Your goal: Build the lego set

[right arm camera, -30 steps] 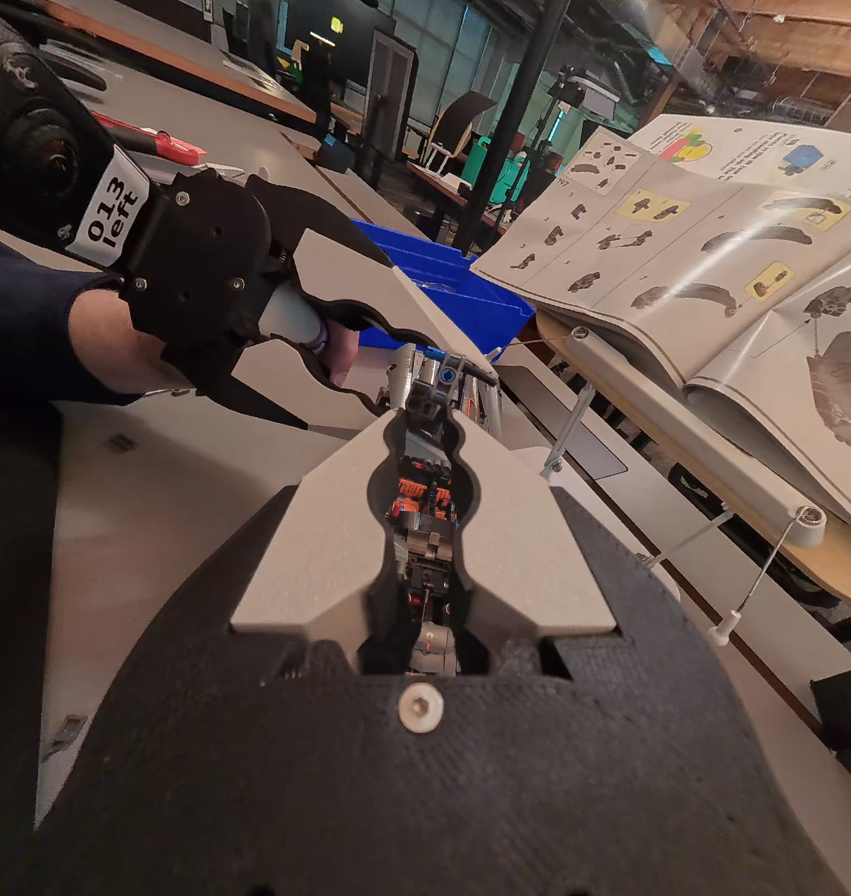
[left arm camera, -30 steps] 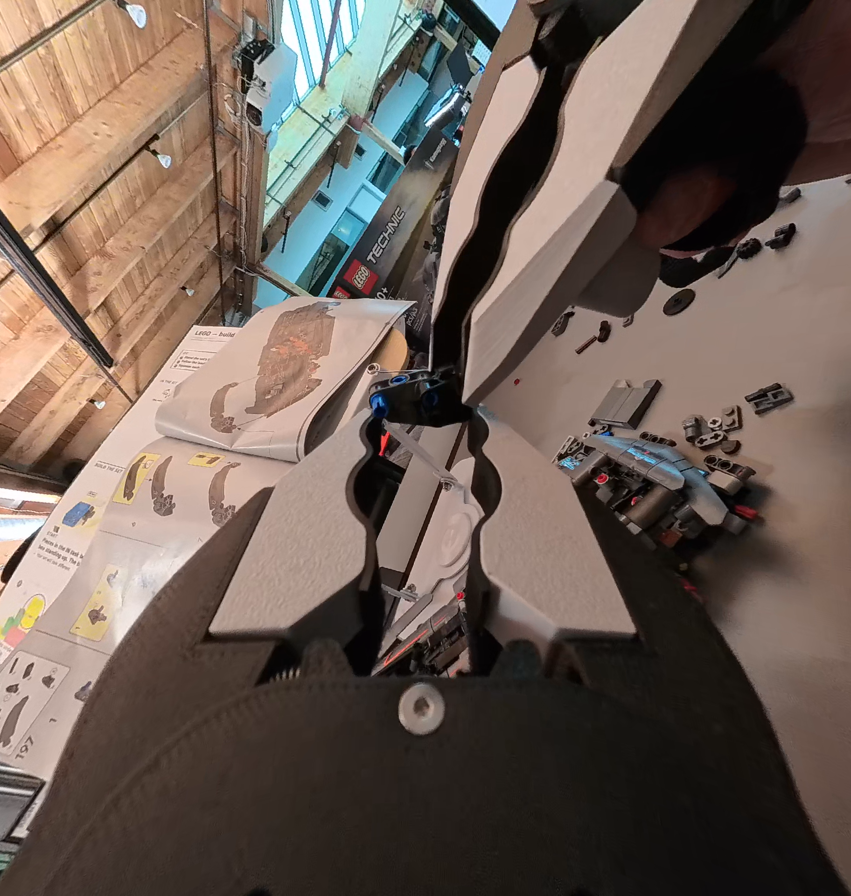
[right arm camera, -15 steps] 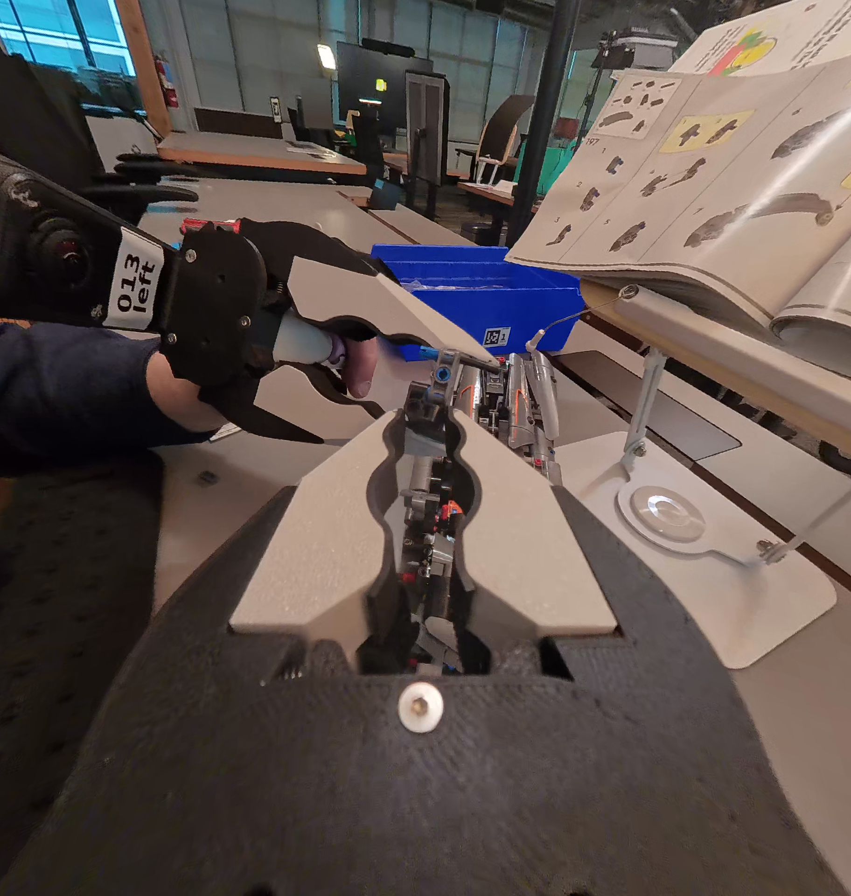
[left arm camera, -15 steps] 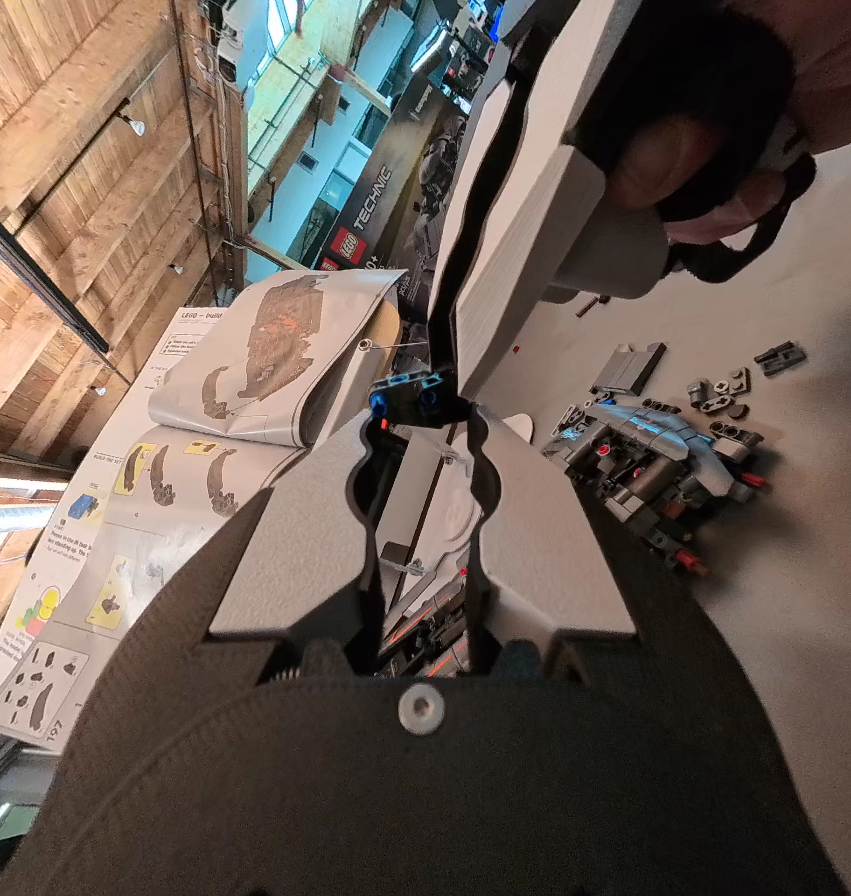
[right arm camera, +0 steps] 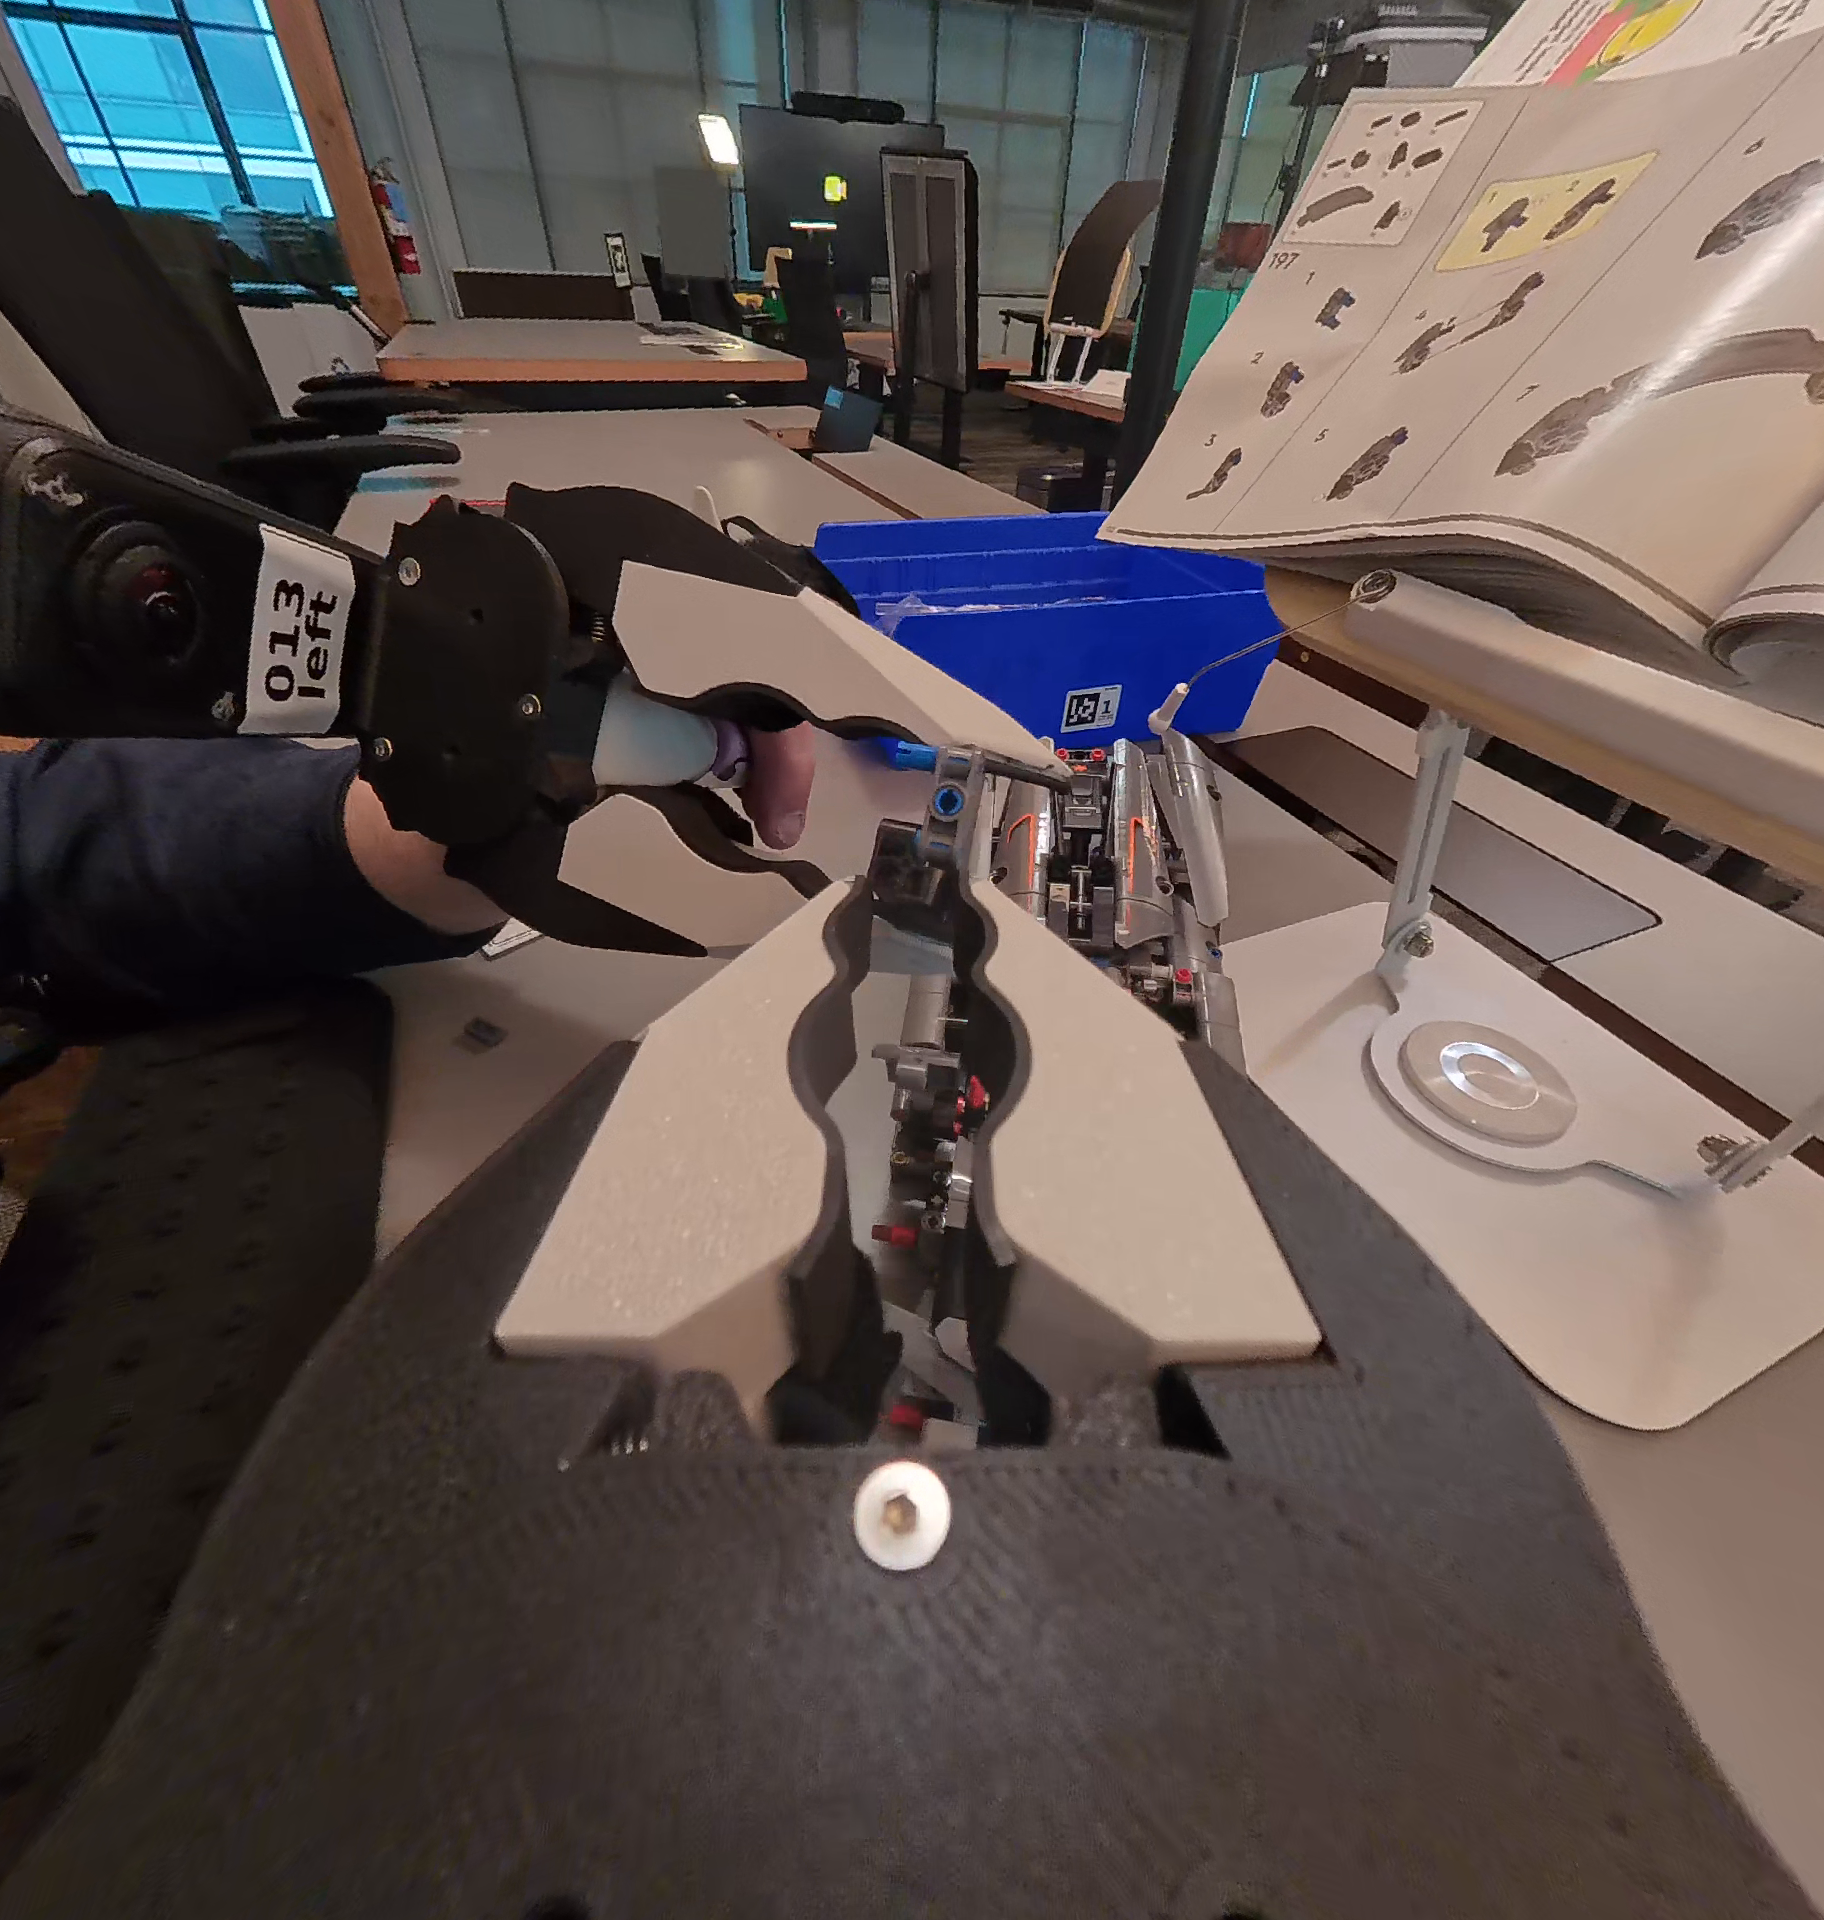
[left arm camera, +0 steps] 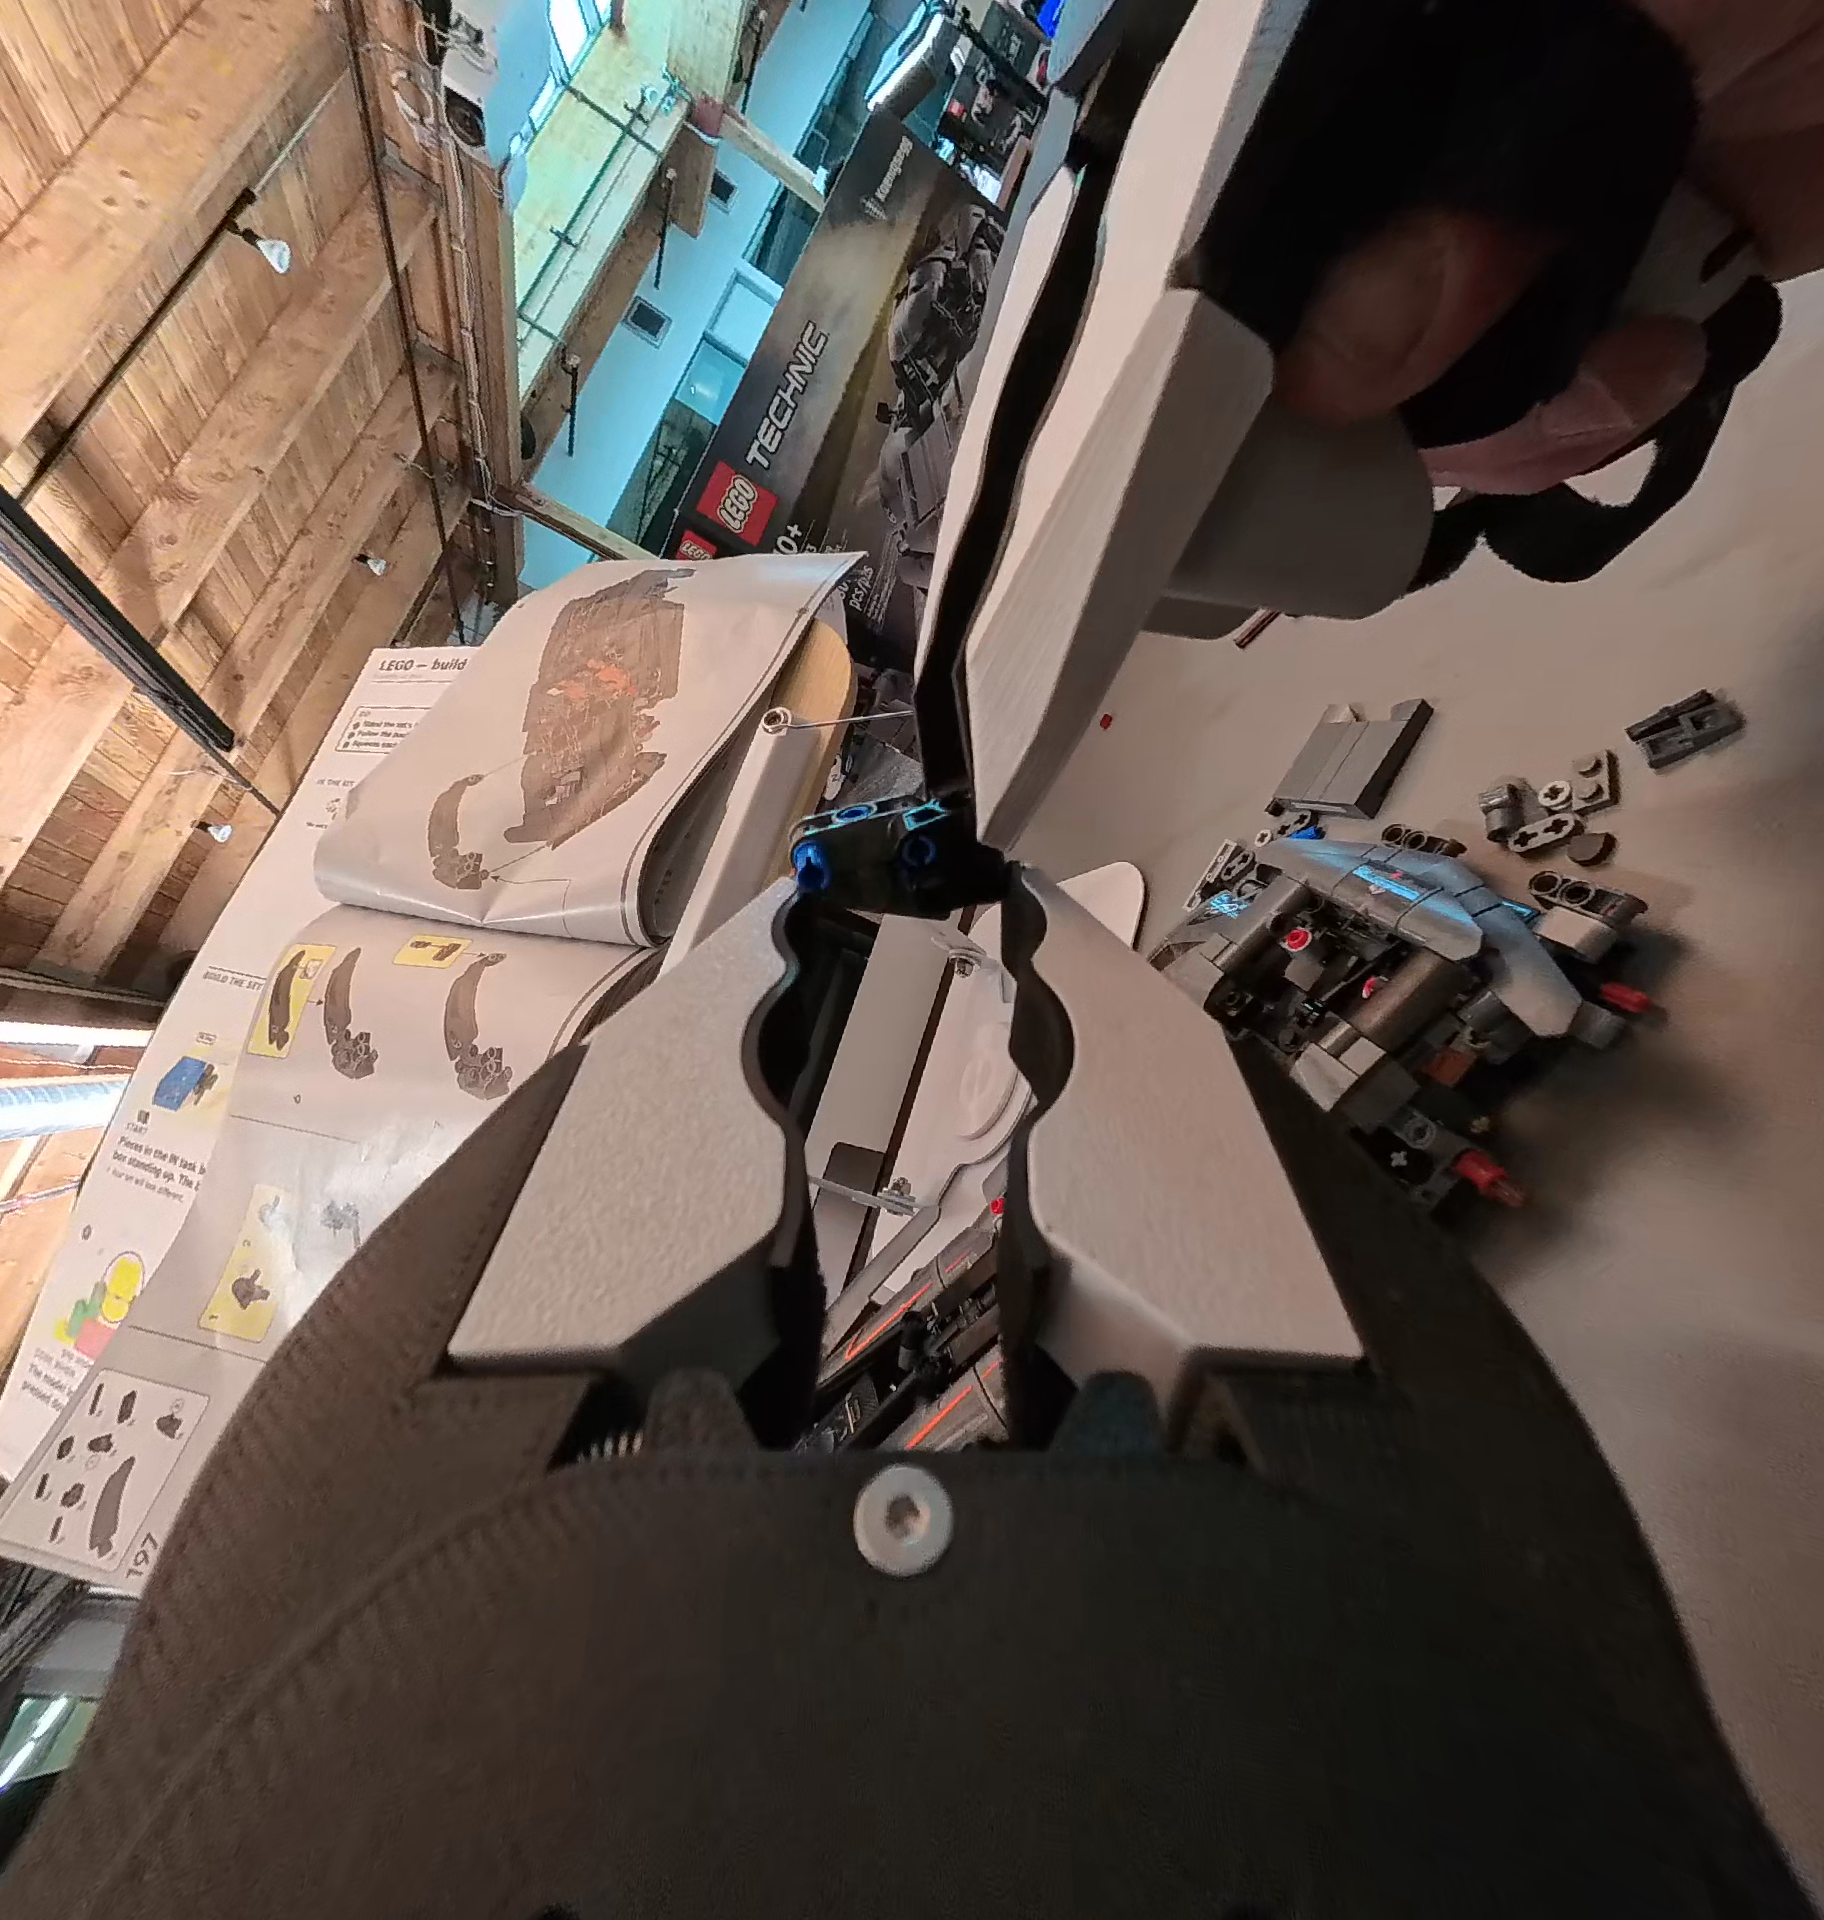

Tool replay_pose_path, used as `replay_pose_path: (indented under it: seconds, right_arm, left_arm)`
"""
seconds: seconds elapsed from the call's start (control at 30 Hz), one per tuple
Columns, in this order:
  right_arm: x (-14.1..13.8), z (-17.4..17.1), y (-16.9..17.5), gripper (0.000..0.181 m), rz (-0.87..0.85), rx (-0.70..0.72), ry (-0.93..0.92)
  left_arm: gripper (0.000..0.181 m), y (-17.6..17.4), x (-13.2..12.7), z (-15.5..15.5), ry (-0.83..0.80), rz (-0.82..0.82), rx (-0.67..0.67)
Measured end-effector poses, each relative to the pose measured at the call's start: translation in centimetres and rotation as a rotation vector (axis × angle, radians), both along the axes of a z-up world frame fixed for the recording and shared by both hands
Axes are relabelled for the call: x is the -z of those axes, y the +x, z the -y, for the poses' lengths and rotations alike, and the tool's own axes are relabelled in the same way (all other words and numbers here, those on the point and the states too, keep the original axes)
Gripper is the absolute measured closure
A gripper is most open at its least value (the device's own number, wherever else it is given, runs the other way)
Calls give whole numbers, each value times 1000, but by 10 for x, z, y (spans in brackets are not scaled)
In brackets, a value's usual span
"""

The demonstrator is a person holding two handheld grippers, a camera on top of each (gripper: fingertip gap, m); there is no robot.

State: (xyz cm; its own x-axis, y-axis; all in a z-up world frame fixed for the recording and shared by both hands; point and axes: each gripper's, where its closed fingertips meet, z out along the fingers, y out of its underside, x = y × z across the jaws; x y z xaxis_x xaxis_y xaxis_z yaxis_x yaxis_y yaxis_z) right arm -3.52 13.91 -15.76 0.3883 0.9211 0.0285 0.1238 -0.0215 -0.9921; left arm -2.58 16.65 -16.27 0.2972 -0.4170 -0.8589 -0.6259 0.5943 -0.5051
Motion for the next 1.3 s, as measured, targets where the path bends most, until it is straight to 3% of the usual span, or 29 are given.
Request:
replay_pose_path:
  seconds: [0.47,0.83,1.1,1.3]
  right_arm:
    - [-4,3,2,169,-154,-117,-203]
    - [-1,4,4,169,-175,-183,-299]
    - [-7,4,8,169,-336,-290,-471]
    - [-6,7,6,169,-330,-308,-474]
  left_arm:
    - [151,-1,-1,2,-16,-9,11]
    - [152,-1,3,2,-10,-54,6]
    - [145,3,-1,5,-41,-3,21]
    - [146,4,-4,7,-57,24,26]
